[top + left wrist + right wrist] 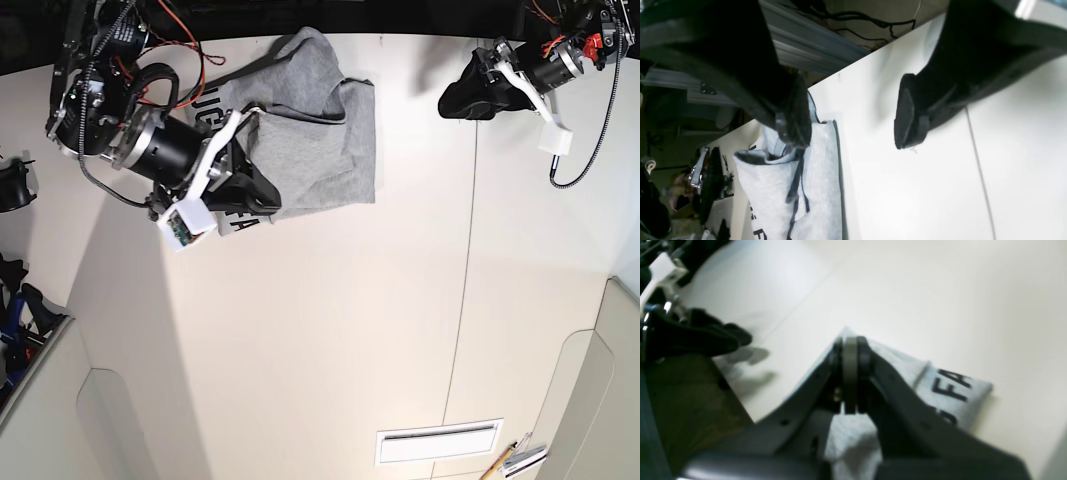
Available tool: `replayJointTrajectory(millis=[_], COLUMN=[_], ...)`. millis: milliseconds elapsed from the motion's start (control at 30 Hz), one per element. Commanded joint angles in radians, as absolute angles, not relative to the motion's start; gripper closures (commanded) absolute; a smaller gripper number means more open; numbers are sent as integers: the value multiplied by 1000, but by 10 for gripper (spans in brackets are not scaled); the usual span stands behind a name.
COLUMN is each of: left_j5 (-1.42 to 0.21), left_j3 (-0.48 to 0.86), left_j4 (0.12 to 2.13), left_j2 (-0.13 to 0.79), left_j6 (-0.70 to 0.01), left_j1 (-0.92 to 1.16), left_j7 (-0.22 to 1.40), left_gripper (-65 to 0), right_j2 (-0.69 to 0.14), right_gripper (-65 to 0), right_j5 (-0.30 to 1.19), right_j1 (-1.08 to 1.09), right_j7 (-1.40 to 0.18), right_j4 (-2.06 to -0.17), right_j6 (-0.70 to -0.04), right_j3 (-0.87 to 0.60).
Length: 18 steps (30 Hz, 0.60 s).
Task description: Fold the T-shirt properly
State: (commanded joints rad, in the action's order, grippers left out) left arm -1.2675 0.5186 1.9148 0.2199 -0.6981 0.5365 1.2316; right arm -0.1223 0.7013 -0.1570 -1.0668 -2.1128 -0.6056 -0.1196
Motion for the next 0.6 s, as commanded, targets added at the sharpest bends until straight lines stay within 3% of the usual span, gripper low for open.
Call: replayJointTrajectory(millis=[133,300,600], left_j5=[-1269,-1290,-1291], left_j3=[519,518,518], left_j4=[1915,1915,1915], left_j2=[225,225,225], left_j6=[-698,-698,-698], left_j1=[531,514,505], left_j7=[1230,1231,1239], left_gripper=[-421,-421,-421], right_j2=[-183,-204,-187], right_gripper=[0,0,0], right_j5=[753,785,685], right_j1=[-253,-361,-262], right_j7=[-1082,-1069,-950], right_j4=[-2112,-2069,-1802], right_j6=[-606,-607,-612], right_j3=[-217,-215,28])
